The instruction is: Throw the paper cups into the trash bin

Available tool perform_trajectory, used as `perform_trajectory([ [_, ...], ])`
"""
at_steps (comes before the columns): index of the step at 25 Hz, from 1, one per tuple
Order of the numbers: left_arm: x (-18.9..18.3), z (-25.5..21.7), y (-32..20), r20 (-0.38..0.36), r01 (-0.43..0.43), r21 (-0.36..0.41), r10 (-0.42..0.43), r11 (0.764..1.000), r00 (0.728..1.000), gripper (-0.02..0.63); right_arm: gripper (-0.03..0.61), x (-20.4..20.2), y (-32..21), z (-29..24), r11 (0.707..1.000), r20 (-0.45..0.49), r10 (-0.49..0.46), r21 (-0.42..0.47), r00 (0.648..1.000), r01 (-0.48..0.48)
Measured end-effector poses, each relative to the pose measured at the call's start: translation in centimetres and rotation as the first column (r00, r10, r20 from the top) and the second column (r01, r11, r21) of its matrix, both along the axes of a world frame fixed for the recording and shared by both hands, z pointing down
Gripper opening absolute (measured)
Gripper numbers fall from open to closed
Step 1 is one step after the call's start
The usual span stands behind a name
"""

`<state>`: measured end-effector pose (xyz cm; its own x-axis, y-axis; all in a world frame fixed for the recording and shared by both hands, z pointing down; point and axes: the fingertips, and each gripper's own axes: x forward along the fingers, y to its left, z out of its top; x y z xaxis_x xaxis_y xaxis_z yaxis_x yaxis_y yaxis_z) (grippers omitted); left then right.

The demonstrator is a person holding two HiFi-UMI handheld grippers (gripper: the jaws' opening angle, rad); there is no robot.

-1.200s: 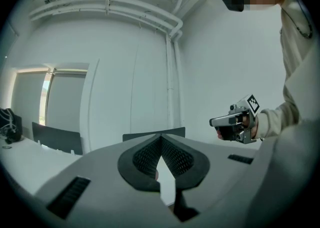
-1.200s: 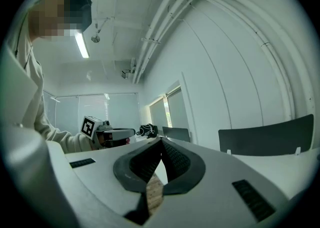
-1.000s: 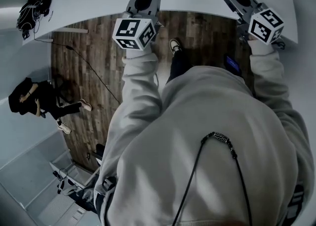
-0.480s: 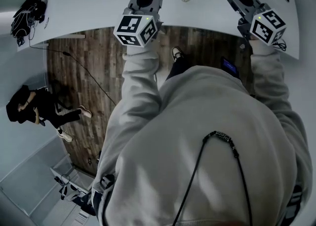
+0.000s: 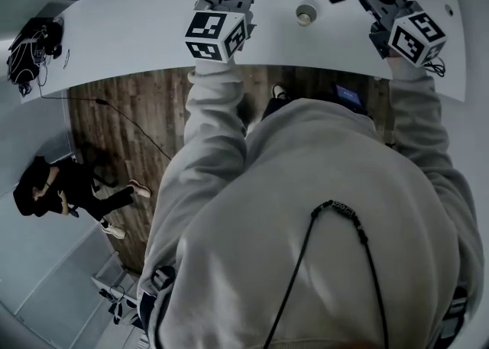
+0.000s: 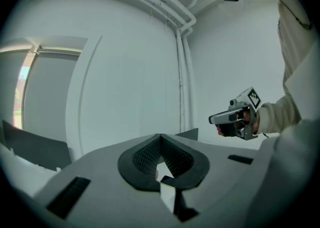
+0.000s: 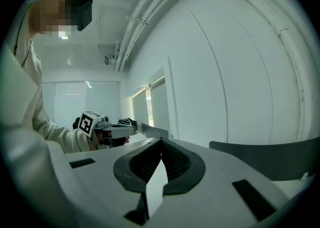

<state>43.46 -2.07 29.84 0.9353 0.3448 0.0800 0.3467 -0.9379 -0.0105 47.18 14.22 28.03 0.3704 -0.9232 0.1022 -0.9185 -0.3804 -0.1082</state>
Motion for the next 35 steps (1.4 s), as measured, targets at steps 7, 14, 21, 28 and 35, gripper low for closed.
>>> perform_trajectory([
  [7,3.6,-0.4,-2.8,-0.006,0.030,-0.042,-0.031,0.999,1.000,-0.006,0.020,6.5,0.8,-2.5,0.977,-0.057,0.203,0.072,0.978,-0.199],
  [14,4.6,-0.3,-1.3,-0.008,0.024,0.002,-0.024,1.000,1.000,-0.005,0.019,8.0,1.0,-1.9,0.980,-0.039,0.172,0.106,0.984,-0.167],
  [21,4.7,0.2,-0.5,-0.001,-0.003,-0.014,0.003,1.000,1.000,-0.005,0.020,7.8,0.3,-1.3,0.988,-0.031,0.115,0.103,0.993,-0.111],
  [28,5.5,-0.3,-1.3,0.005,0.008,-0.013,-0.008,1.000,1.000,-0.005,0.020,8.3,-1.9,-0.7,0.997,-0.017,0.059,0.057,0.998,-0.058],
  [35,6.3,3.5,-2.4,0.089,0.023,-0.059,-0.018,0.998,0.996,-0.005,0.020,9.3,-4.2,3.0,0.998,0.053,0.023,-0.052,0.998,-0.020],
])
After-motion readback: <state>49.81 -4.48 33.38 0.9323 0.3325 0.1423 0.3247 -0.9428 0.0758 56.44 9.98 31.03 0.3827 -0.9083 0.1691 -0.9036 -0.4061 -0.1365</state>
